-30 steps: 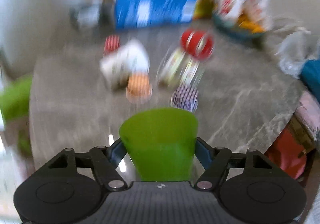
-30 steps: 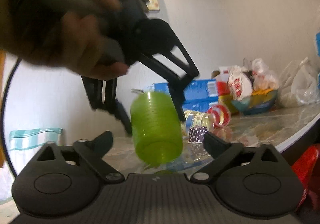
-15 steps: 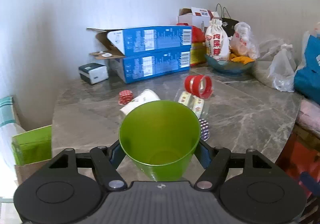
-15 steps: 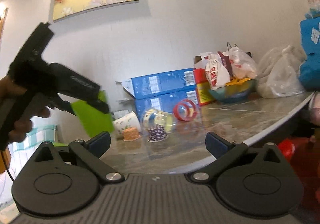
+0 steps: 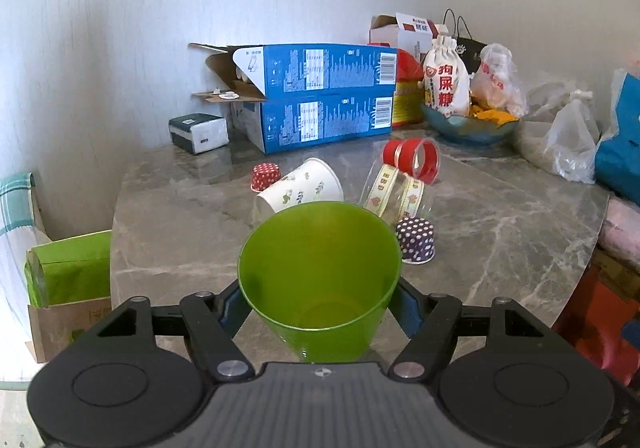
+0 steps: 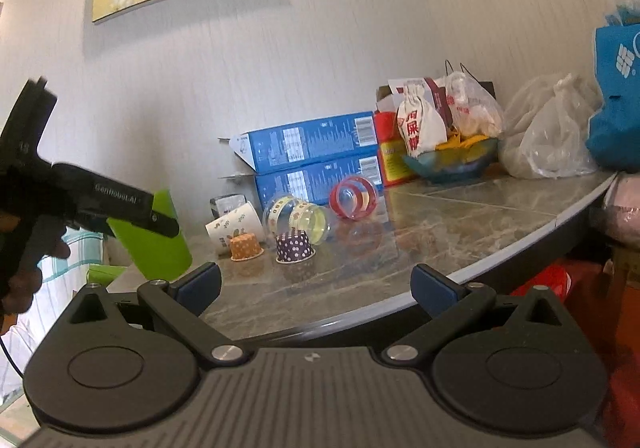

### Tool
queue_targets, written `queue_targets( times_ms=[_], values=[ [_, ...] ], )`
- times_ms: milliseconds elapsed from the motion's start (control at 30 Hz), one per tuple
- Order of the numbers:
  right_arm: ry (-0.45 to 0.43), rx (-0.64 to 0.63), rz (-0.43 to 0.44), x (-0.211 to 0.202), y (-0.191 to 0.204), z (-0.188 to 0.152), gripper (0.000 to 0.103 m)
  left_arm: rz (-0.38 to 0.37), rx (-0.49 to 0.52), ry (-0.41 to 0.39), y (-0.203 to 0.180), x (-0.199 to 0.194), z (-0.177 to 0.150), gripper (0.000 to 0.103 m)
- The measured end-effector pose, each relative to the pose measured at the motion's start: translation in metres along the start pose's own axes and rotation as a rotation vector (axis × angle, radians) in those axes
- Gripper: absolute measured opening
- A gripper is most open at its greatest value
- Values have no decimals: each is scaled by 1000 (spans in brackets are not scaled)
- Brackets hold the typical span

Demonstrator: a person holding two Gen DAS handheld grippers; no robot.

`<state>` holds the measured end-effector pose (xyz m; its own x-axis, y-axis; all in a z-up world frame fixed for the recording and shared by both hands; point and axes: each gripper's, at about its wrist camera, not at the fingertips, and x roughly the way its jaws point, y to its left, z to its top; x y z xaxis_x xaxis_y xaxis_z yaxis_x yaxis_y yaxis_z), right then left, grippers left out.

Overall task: Flip cup upright
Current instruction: 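Lower the upright green cup onto the table and open the right gripper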

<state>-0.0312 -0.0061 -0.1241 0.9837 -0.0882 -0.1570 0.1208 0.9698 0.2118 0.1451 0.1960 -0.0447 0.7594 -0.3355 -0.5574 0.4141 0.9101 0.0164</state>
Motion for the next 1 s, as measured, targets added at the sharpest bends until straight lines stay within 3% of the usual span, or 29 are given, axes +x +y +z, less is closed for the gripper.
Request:
queue_targets(
  times_ms=[433, 633, 833, 1000],
  values=[
    [15, -11, 4, 1, 5, -4, 102, -46, 96, 84, -5, 28, -1, 75],
    [23, -8, 2, 2, 4, -7, 102, -47, 87, 73, -5, 30, -2, 75],
    [24, -12, 11, 4, 6, -7, 102, -90, 41, 75, 4, 37, -8, 94],
    [26, -13, 17, 4, 7, -8, 102, -122, 7, 52, 12, 38, -16, 101]
  ],
)
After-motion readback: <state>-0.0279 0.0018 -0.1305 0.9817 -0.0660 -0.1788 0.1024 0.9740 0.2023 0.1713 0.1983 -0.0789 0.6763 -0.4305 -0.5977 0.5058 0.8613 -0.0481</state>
